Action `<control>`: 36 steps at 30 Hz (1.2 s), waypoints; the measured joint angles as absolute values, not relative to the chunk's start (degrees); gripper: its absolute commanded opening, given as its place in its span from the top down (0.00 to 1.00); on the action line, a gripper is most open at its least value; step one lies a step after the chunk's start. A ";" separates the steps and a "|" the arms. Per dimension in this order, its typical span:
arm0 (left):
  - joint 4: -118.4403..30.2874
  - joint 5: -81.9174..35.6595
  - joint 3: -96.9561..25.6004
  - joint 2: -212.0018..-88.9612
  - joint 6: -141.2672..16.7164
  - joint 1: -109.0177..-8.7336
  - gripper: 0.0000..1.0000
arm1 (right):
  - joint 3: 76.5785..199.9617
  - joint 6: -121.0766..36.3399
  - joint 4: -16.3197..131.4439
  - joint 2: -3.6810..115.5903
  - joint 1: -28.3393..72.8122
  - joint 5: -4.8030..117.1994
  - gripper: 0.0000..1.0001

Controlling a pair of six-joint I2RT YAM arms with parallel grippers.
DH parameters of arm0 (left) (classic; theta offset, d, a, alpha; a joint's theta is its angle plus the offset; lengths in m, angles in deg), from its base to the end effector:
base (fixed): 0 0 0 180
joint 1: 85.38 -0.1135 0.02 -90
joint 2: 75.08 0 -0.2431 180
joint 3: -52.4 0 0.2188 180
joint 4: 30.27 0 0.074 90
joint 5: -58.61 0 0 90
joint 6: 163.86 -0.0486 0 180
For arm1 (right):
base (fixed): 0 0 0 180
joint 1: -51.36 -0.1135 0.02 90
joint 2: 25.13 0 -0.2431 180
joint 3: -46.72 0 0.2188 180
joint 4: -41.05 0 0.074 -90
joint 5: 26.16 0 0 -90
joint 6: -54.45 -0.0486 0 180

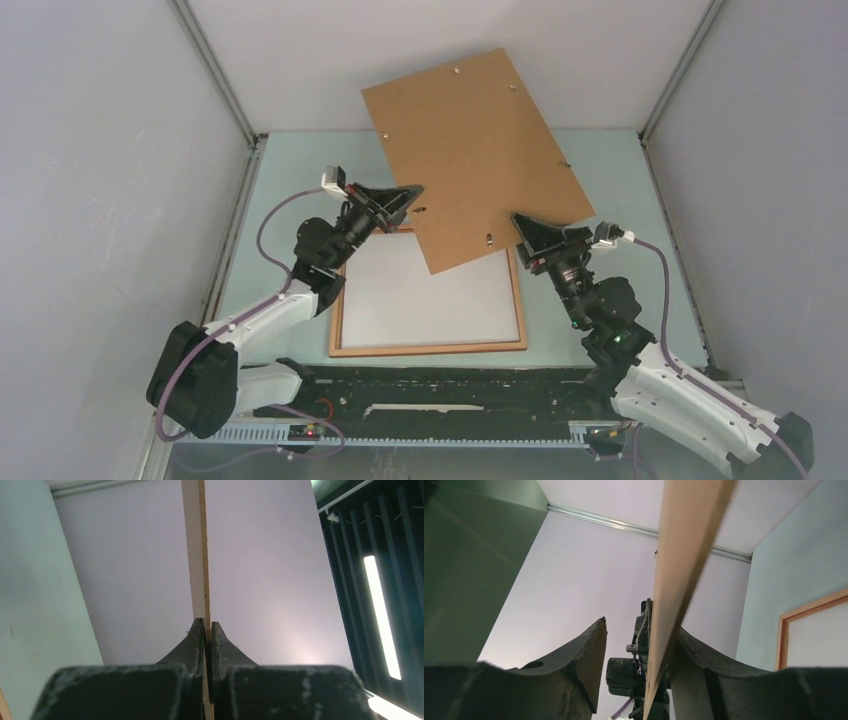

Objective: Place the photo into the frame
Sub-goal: Turn over the photo frame item at the center of the board.

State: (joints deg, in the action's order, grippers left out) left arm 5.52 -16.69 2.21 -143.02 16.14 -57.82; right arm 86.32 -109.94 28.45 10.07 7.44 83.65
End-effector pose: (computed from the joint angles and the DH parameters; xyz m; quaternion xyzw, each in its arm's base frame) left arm 0.2178 -0.1276 0.3096 -0.2135 0.5520 -0.7253 0.3517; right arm 0.1224 0.0950 0.3054 0.2874 0.5290 0.6274 0.4939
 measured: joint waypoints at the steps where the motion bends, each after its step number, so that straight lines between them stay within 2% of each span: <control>1: 5.57 -16.71 2.21 -143.15 16.18 -57.19 1.00 | 86.32 -109.79 28.48 9.92 7.57 83.65 0.55; 4: 5.78 -16.95 2.21 -143.83 16.32 -55.44 1.00 | 86.32 -109.03 29.04 9.57 7.92 83.70 0.62; 11: 6.11 -19.45 2.21 -144.42 16.77 -54.44 1.00 | 86.30 -107.95 31.58 8.22 8.01 84.70 0.55; 36: 13.24 -23.55 3.50 -149.03 20.01 -53.61 1.00 | 86.25 -105.86 31.32 11.41 8.01 86.30 0.63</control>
